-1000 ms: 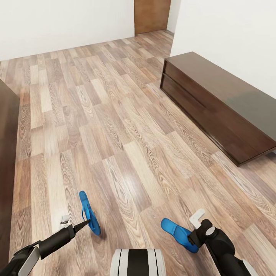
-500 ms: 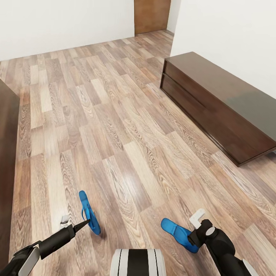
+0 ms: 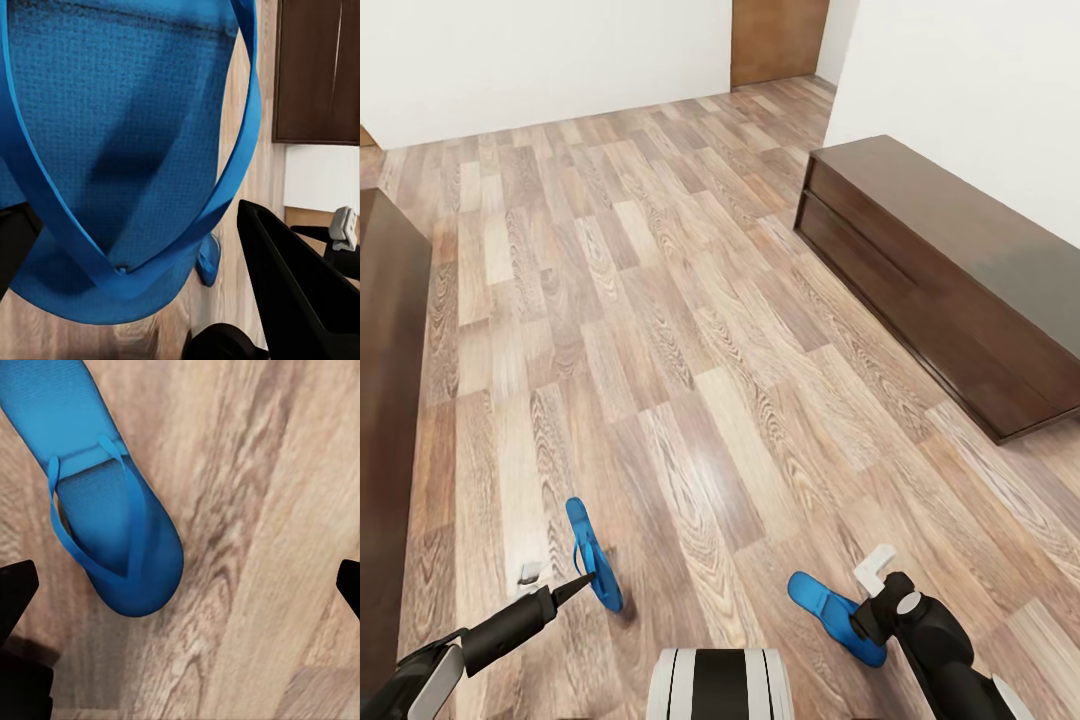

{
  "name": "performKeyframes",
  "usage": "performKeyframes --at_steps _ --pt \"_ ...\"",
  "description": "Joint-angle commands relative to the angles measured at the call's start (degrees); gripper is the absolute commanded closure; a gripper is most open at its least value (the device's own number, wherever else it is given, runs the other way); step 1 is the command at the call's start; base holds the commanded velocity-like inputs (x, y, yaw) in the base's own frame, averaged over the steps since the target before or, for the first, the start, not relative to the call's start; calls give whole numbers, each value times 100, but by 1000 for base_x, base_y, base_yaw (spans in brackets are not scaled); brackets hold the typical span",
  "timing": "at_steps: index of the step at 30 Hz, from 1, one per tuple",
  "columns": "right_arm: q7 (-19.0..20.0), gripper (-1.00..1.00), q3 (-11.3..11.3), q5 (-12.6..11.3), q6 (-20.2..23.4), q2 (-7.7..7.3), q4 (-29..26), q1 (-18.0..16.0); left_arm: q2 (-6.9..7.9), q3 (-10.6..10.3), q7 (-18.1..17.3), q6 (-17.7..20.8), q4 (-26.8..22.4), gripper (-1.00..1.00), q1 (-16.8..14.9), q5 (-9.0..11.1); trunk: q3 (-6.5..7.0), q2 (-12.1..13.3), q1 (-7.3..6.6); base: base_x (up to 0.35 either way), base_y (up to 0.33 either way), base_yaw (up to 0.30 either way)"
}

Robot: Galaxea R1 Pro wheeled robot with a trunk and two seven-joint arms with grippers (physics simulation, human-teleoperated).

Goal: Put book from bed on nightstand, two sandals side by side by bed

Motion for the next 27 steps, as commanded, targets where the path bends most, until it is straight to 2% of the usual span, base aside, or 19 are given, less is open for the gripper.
performKeyframes --at_steps 1,11,22,27 --pt "49 -100 10 60 18 -4 -8 -2 0 1 12 40 -2 100 0 14 -4 -1 -1 0 0 20" --pt "49 -100 10 64 15 -4 0 -3 -5 0 10 40 -2 100 3 14 -4 -1 -1 0 0 183" --pt "25 -100 15 78 2 -4 10 -2 -9 1 14 40 -2 100 3 14 -4 -1 -1 25 0 15" --pt "15 -100 10 89 1 -4 280 -5 -7 5 18 40 -2 100 3 14 -4 -1 -1 60 0 0"
